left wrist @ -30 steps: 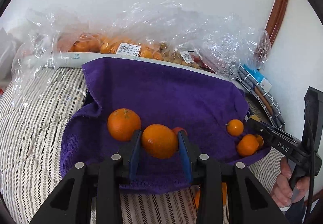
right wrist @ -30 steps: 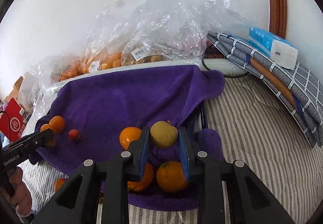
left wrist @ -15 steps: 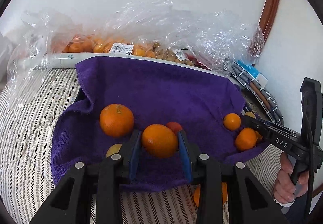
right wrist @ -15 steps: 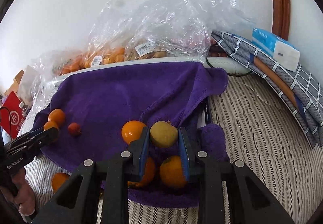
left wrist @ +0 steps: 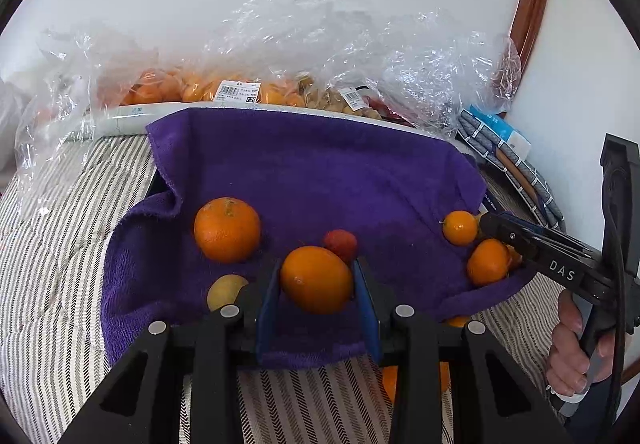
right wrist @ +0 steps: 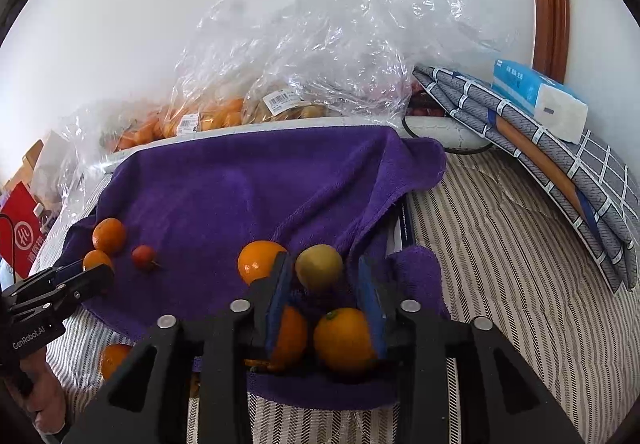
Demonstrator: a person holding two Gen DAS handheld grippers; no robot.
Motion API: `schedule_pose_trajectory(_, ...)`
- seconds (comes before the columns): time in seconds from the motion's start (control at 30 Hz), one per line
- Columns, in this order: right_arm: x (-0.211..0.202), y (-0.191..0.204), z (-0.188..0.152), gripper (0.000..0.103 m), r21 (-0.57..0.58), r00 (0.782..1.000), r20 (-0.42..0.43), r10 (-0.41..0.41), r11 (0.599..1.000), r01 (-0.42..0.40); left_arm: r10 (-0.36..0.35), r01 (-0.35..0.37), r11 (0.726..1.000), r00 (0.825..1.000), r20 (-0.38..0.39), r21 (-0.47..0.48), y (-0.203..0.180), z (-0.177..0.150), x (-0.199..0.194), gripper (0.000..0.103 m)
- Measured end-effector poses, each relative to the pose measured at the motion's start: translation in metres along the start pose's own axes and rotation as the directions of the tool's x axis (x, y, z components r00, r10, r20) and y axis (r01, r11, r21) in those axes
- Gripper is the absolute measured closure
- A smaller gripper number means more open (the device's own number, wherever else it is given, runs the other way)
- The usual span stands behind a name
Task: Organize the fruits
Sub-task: 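Open both tools releasing the orange and the yellow-green fruit on the towel, then grasp an orange with the left tool while the right tool grasps an oval orange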
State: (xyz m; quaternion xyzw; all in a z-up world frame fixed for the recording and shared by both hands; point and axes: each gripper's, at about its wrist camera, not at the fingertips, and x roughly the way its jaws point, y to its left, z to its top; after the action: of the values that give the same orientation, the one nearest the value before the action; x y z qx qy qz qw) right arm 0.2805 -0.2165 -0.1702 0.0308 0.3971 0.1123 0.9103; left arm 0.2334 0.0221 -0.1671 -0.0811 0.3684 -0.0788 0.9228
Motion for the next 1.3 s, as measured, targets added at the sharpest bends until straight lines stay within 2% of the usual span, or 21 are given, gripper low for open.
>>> schedule_pose_trajectory(0.2, -0.010, 0.002, 0.000, 0.040, -0.005, 0.999, 0.034, -0.017, 1.000, 0.017, -0.006, 0.006, 1.000, 1.000, 0.001, -0.008, 0.001, -0.001, -0.002, 0.068)
schedule_pose_trajectory(0.27, -0.013, 0.002, 0.000, 0.036, -0.002, 0.998, 0.054, -0.020, 1.000, 0.020, -0.011, 0.011, 1.000, 1.000, 0.012, -0.016, 0.002, -0.001, -0.004, 0.064)
schedule_pose_trajectory(0.3, -0.015, 0.002, 0.000, 0.035, 0.000, 0.998, 0.061, -0.023, 1.000, 0.023, -0.013, 0.013, 1.000, 1.000, 0.019, -0.019, 0.003, -0.001, -0.006, 0.060)
schedule_pose_trajectory(0.43, -0.019, 0.003, 0.000, 0.035, -0.003, 0.996, 0.087, -0.035, 0.999, 0.035, -0.008, 0.010, 1.000, 0.998, 0.063, -0.023, 0.004, -0.001, -0.015, 0.055)
schedule_pose_trajectory(0.53, -0.024, 0.005, -0.001, 0.035, -0.003, 0.991, 0.117, -0.067, 0.998, 0.067, 0.002, 0.000, 1.000, 0.997, 0.083, -0.026, 0.004, -0.001, -0.019, 0.055)
schedule_pose_trajectory(0.73, -0.046, 0.004, 0.002, 0.035, 0.031, 0.982, 0.177, -0.069, 0.997, 0.065, 0.026, -0.022, 0.999, 0.994, 0.111, -0.043, 0.005, -0.002, -0.023, 0.055)
schedule_pose_trajectory(0.87, -0.067, 0.002, -0.007, 0.035, 0.065, 0.981, 0.178, -0.077, 0.996, 0.066, 0.031, -0.023, 0.998, 0.989, 0.144, -0.051, 0.005, -0.002, -0.032, 0.055)
schedule_pose_trajectory(0.97, -0.082, 0.005, -0.012, 0.035, 0.041, 0.983, 0.169, -0.075, 0.997, 0.069, 0.035, -0.025, 0.998, 0.984, 0.175, -0.059, 0.003, -0.003, -0.042, 0.055)
schedule_pose_trajectory(1.03, -0.093, 0.009, -0.016, 0.035, 0.023, 0.989, 0.133, -0.067, 0.998, 0.064, 0.032, -0.016, 0.995, 0.985, 0.168, -0.096, 0.006, -0.008, -0.047, 0.055)
schedule_pose_trajectory(1.23, -0.124, 0.017, -0.036, 0.036, 0.031, 0.992, 0.119, -0.041, 0.999, 0.038, 0.027, -0.017, 0.993, 0.996, 0.087, -0.116, 0.012, -0.032, -0.066, 0.055)
schedule_pose_trajectory(1.3, -0.129, 0.022, -0.046, 0.039, 0.028, 0.992, 0.117, -0.039, 0.999, 0.036, 0.026, -0.017, 0.992, 0.997, 0.074, -0.125, 0.017, -0.039, -0.076, 0.055)
